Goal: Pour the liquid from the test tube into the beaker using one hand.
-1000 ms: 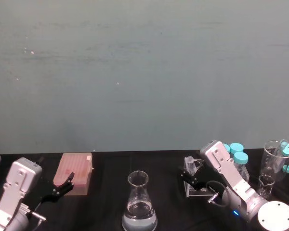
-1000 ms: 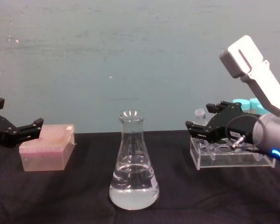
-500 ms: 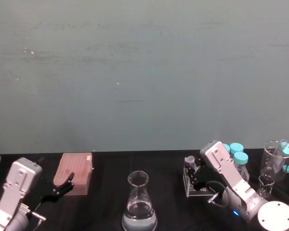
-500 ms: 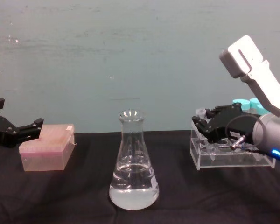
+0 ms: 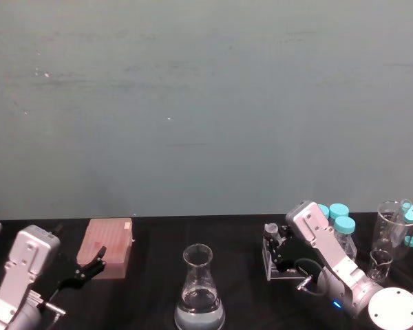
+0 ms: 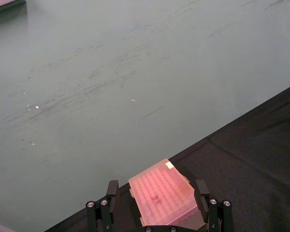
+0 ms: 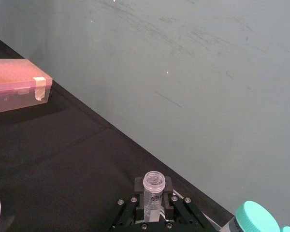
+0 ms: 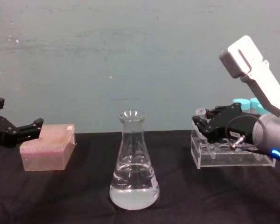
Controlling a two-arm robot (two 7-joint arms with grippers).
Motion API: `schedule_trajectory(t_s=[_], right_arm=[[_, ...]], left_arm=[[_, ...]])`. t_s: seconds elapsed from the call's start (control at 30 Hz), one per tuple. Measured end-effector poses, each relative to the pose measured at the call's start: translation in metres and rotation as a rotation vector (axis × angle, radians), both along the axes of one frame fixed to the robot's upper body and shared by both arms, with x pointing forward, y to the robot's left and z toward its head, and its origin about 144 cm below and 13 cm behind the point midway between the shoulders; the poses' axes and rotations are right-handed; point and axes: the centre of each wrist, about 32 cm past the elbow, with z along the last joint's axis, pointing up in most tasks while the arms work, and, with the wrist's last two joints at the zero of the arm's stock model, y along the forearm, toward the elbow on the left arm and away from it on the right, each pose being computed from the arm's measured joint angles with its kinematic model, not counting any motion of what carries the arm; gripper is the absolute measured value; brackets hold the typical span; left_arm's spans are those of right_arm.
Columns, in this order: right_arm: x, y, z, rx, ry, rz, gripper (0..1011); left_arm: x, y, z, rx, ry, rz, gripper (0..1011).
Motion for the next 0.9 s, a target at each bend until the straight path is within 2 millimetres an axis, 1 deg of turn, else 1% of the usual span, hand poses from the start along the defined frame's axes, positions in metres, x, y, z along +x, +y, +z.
schedule_trajectory(t_s=[0.6,0.9], right_arm=[[-0.005,-0.0026,-0.0002,0.029,0.003,0.014,216],[-0.0061,-0.0022,0.0032,0.046,-0.016,0.024,216]], left_arm=[[0.0,0.0,0.0,0.0,0.0,0.0,1000],[0.0,0.0,0.0,0.0,0.0,0.0,1000]])
